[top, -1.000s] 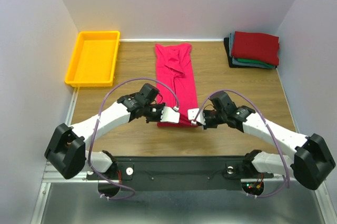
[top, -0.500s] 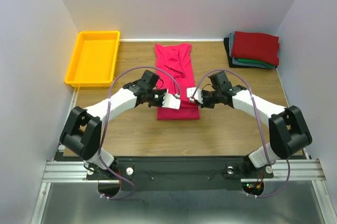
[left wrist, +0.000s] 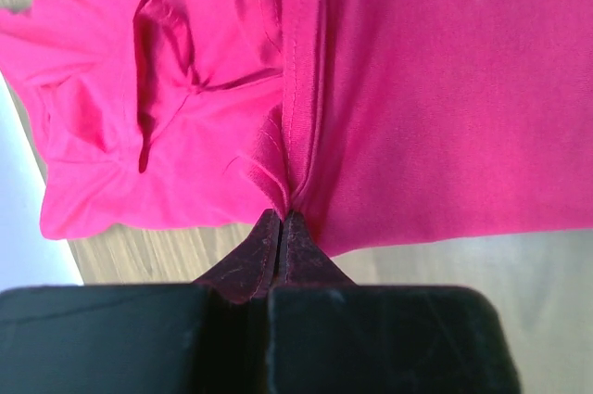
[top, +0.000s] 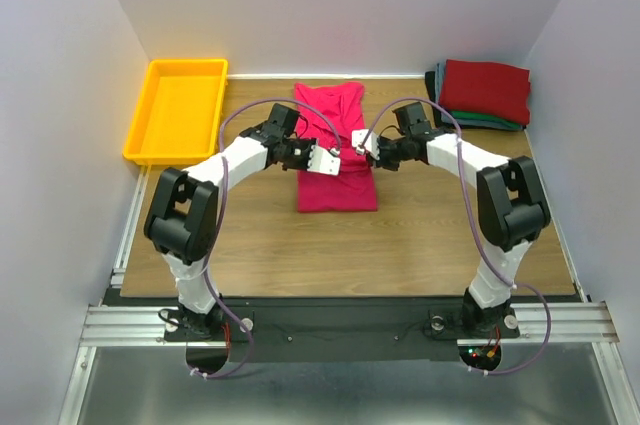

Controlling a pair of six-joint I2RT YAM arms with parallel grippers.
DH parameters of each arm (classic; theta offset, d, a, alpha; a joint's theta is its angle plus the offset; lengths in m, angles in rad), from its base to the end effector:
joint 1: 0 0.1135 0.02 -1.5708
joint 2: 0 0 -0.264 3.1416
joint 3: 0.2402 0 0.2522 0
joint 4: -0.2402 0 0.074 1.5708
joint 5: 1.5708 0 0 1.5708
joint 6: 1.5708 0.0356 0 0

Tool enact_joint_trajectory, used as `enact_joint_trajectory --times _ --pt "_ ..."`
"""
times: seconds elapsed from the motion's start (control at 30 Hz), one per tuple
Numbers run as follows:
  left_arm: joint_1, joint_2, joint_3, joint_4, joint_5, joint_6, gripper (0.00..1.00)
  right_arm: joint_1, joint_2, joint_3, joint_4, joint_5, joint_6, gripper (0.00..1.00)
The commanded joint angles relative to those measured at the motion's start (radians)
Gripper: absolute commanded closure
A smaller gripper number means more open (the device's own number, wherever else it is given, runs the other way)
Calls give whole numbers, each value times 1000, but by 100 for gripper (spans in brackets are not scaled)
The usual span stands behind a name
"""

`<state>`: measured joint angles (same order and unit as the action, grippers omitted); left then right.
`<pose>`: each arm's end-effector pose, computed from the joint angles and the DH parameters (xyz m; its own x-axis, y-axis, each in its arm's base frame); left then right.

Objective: Fold and stack the t-shirts
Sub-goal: Fold the tshirt

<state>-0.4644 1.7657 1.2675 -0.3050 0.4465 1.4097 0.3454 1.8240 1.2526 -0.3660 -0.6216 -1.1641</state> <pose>0.3406 -0.1878 0.2318 0.5602 0.7151 -0.4181 0.7428 -0.2103 0.6356 0.3558 0.1500 0.2041 0.2506 -0.7033 -0.6652 -0.9337 0.0058 -0.3579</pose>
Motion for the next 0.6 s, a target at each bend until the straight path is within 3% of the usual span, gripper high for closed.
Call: enact_joint_trajectory --times 0.0,0.27,0.37,0.57 --pt "35 66 108 43 29 34 97 -28 93 111 32 -38 -20 99" --pt "55 169 170 99 18 31 95 -36 239 257 45 -32 14 100" --pt "55 193 165 115 -8 22 88 -39 276 300 48 -24 41 100" --pt "58 207 167 196 -26 -40 87 -46 276 314 59 -27 73 99"
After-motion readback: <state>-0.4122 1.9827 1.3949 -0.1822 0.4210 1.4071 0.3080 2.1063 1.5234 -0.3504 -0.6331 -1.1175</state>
